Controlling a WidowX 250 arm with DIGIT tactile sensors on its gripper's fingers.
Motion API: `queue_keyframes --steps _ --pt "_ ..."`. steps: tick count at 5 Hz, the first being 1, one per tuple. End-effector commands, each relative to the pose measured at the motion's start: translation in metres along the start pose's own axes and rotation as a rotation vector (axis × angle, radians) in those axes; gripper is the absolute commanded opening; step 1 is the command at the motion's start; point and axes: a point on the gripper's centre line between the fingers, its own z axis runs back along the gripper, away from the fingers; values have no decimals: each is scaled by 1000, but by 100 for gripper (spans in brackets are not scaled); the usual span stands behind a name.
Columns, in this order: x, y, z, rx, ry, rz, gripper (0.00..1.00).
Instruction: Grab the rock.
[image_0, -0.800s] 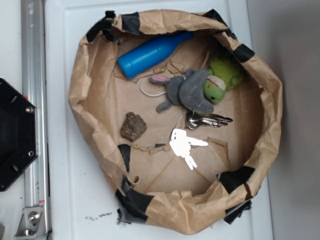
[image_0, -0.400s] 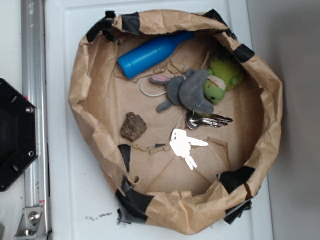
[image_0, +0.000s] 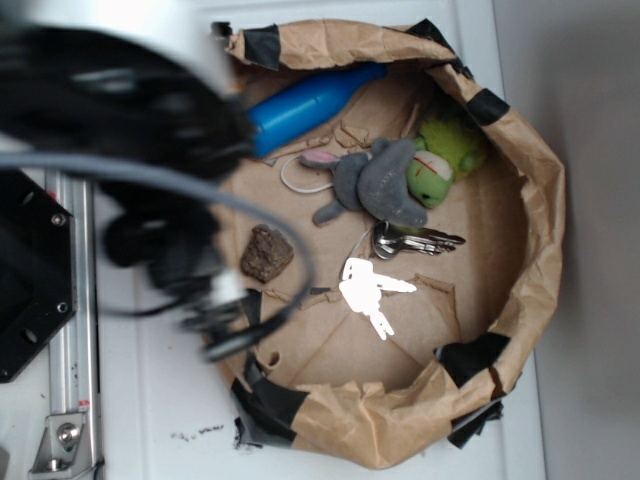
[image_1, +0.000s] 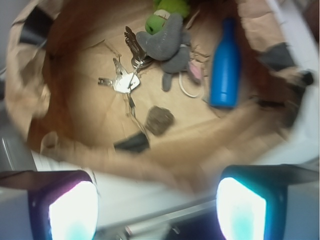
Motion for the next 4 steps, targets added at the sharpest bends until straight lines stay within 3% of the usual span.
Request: queue_keyframes --steps 1,2,4 --pt "34 4 -49 -11 -141 194 100" --pt "19 5 -77 34 -109 169 100" --pt "15 23 -109 58 -158 117 100"
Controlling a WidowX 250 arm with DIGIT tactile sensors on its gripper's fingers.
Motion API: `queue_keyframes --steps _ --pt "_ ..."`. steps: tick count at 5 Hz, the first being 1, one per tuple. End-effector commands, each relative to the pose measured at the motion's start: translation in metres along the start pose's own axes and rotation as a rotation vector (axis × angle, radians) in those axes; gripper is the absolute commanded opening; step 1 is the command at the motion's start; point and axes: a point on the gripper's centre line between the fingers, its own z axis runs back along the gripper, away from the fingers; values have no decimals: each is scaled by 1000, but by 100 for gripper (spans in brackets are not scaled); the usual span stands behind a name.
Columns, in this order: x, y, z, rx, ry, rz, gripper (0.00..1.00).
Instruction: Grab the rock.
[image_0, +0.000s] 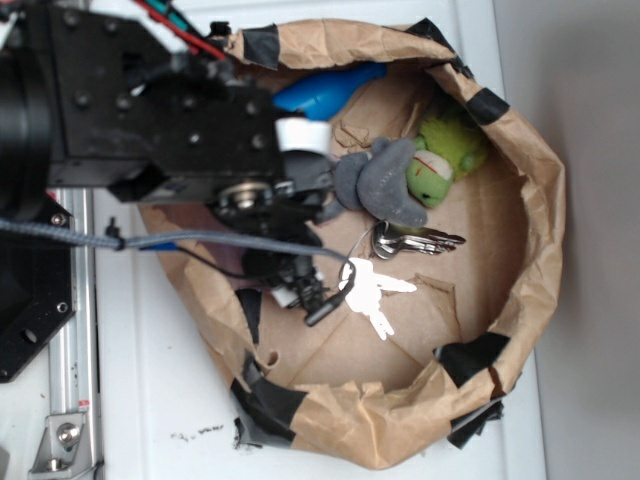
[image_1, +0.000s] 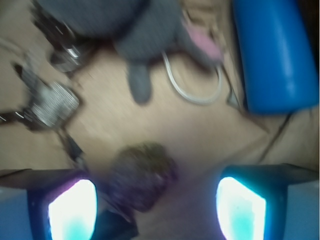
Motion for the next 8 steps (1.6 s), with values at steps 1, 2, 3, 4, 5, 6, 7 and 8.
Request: queue_keyframes --steps 1,2,3,4,5,6,7,8 --pt "9 5 -18 -25 -89 -70 100" --pt "4 3 -27 -24 -92 -82 100" --pt "5 4 -37 -33 -100 -144 100" --pt "4 0 -54 -55 -71 -193 100" --pt "-8 -7 -59 -68 -31 -222 98" --pt "-13 -11 -48 -76 -45 -219 0" --pt "-10 -12 -37 -98 -72 -228 0" --pt "-6 -11 -32 -102 -85 -226 0"
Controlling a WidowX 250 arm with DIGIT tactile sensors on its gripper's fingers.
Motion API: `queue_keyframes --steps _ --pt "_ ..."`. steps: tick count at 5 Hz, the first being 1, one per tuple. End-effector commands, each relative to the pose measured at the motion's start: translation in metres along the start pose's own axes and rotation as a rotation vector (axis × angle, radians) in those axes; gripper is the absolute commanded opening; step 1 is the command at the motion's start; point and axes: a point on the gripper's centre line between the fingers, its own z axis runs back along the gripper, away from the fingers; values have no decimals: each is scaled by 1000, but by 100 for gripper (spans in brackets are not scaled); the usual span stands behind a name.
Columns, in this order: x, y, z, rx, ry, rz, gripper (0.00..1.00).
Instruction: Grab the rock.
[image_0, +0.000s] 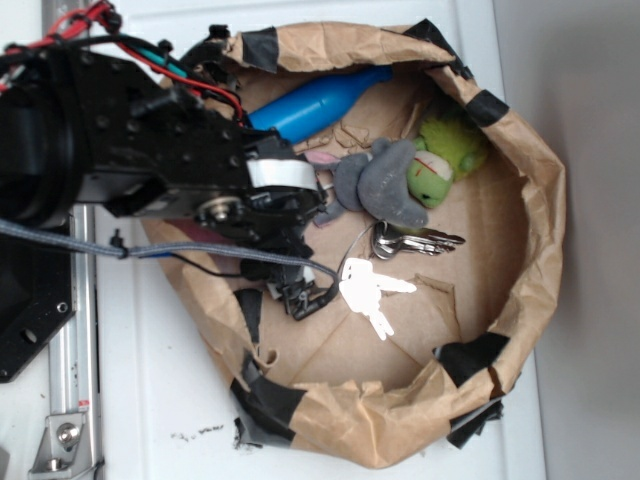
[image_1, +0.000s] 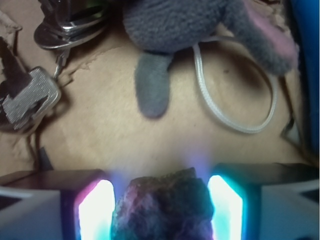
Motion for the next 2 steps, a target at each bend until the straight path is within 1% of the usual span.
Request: queue_keyframes --steps 1,2 --pt "8 -4 32 -12 -76 -55 0" --pt "19 -10 76 -30 -104 -134 0"
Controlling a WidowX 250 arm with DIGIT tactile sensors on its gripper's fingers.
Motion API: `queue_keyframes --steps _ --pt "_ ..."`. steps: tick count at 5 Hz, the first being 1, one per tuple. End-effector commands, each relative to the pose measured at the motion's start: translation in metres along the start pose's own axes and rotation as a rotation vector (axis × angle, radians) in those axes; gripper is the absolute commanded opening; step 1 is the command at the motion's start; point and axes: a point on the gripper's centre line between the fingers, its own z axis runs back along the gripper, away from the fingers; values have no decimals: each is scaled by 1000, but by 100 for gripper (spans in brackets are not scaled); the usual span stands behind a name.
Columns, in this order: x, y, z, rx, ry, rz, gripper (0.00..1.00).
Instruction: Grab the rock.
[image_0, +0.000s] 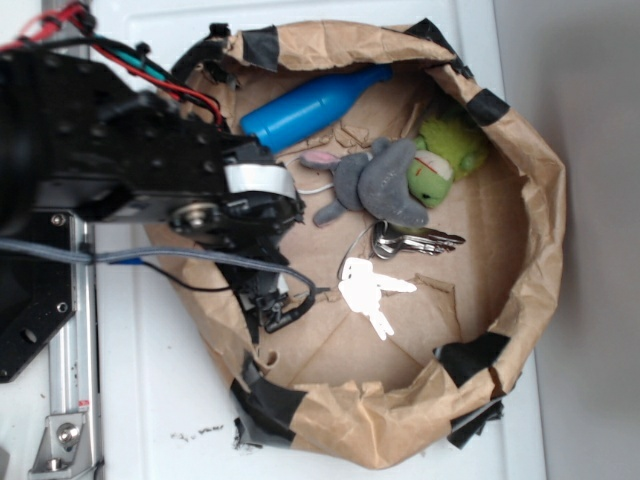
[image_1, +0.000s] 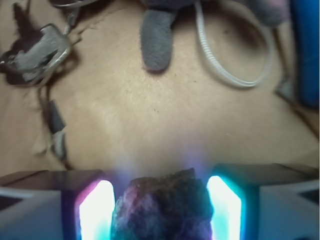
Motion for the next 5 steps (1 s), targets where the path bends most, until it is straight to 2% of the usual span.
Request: queue_keyframes --steps 1,2,3,5 --pt "36 -19 99 -85 -138 -174 0" --pt "48 -38 146 -120 -108 -254 0" --pt "49 -41 153 -87 -125 -295 0" --pt "47 -33 141 -38 -127 -284 0"
